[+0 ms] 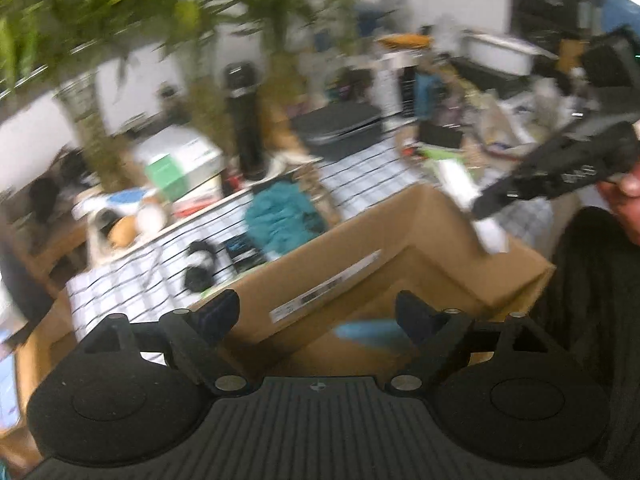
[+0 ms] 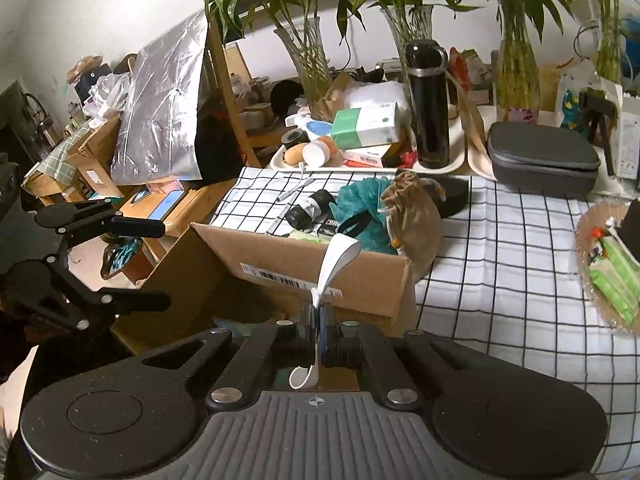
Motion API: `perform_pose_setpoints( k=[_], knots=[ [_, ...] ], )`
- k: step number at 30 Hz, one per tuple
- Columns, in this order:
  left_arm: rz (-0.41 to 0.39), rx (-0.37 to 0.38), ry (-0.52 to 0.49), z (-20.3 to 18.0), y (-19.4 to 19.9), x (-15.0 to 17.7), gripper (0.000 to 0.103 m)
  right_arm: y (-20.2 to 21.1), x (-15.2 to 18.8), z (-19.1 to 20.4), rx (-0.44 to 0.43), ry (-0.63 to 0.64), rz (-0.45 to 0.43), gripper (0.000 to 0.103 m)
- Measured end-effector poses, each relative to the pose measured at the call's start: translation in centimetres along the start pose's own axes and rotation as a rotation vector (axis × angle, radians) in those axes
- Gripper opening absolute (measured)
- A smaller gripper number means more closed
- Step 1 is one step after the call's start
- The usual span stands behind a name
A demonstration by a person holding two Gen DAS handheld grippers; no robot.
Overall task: Organize soft objects
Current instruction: 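Carry the blue packet into the cardboard box and open the left gripper, then lower the white cable into the box and open the right gripper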
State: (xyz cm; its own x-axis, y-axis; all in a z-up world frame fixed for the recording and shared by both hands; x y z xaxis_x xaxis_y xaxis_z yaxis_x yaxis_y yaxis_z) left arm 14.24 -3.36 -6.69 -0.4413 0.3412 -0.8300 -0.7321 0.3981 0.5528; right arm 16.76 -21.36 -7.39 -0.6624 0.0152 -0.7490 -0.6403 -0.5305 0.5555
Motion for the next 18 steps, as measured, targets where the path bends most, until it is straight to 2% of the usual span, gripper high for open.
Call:
perform_pose_setpoints(
  k=[8, 14, 18],
  knots=[
    [0.023, -0.075, 0.105, 1.1, 1.0, 1.1, 0.086, -0.3, 1.0, -0.4, -0.01, -0.013, 0.027, 0.004],
    [0.013, -0.148, 0.099, 1.8, 1.3, 2.0, 0.086, -0.3, 1.0, -0.1, -0.002, 0.002, 0.05, 0.005],
    [-0.01, -0.166, 0.126, 2.3, 1.9, 2.3, 0.086, -1.1, 0.9, 0.4, 0.001, 0.014, 0.081, 0.005]
  ],
)
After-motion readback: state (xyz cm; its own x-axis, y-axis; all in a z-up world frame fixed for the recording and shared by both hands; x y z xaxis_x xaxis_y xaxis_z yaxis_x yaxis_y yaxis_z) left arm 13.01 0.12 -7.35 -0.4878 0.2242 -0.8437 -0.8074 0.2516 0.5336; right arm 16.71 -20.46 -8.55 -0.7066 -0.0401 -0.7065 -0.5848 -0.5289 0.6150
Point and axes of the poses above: each gripper's, at about its wrist camera, not at the fingertips, and y roughly against the way its jaws point, z to its left, x to its underside, the point moved 4 cm from there along -y, roughly the way its jaws point, and after that the axes turned 12 degrees about -z, right-handed, at the moved point
